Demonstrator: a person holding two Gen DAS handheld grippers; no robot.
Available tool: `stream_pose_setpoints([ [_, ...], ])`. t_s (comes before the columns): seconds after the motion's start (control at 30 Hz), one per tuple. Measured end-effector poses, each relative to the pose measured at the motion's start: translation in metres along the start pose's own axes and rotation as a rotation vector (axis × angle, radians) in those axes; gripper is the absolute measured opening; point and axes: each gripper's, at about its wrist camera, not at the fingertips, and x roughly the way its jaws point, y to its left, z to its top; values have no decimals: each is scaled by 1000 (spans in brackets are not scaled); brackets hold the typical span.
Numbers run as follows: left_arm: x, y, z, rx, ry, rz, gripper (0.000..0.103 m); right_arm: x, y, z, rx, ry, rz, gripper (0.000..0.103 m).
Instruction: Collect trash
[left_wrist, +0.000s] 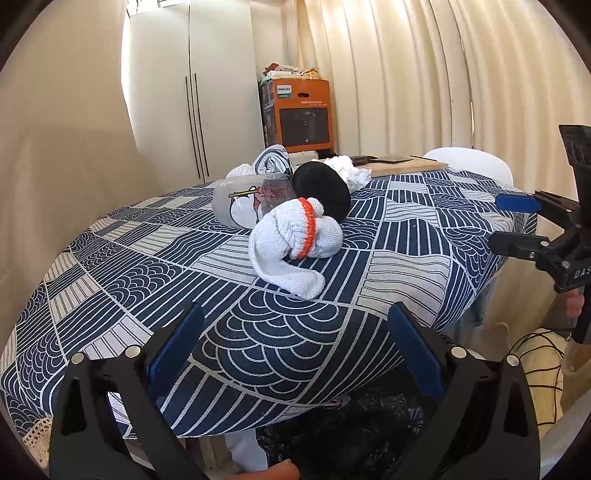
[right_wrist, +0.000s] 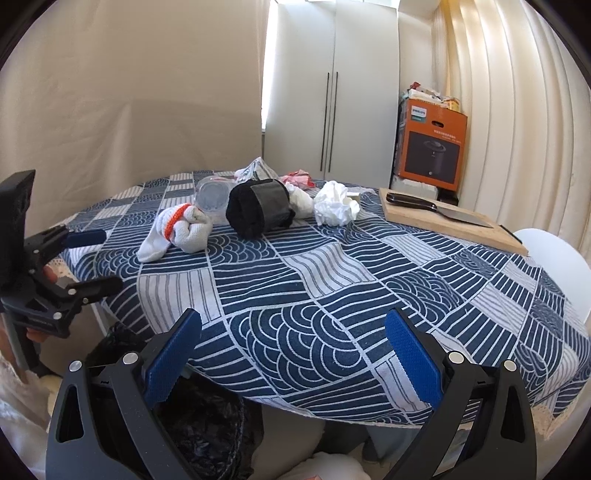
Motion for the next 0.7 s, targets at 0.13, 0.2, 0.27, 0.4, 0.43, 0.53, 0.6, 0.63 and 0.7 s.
stream_pose_setpoints([
  [0.13, 0, 2, 2, -3, -3, -10, 97, 4, 0, 1, 6, 8, -9, 95],
  [0.2, -2, 3, 4, -6, -14, -17, 97, 5, 0, 1, 10, 10, -16, 95],
  [0.27, -2, 4, 6, -8, -19, -20, 97, 6, 0, 1, 12, 14, -20, 95],
  [0.4, -7, 6, 13, -11, -30, -34, 97, 9, 0, 2, 16, 12, -22, 95],
  [0.43, -9, 7, 15, -12, -34, -38, 97, 10, 0, 2, 16, 9, -24, 95],
  [0.53, -10, 7, 17, -15, -36, -47, 97, 13, -1, 1, 17, 13, -28, 95],
  [0.6, -11, 7, 17, -17, -37, -44, 97, 15, -2, 1, 15, 17, -31, 95],
  [0.63, -11, 7, 17, -18, -36, -42, 97, 16, -3, 1, 13, 21, -35, 95],
  [0.7, -9, 7, 17, -21, -33, -40, 97, 18, -4, 2, 11, 24, -44, 95],
])
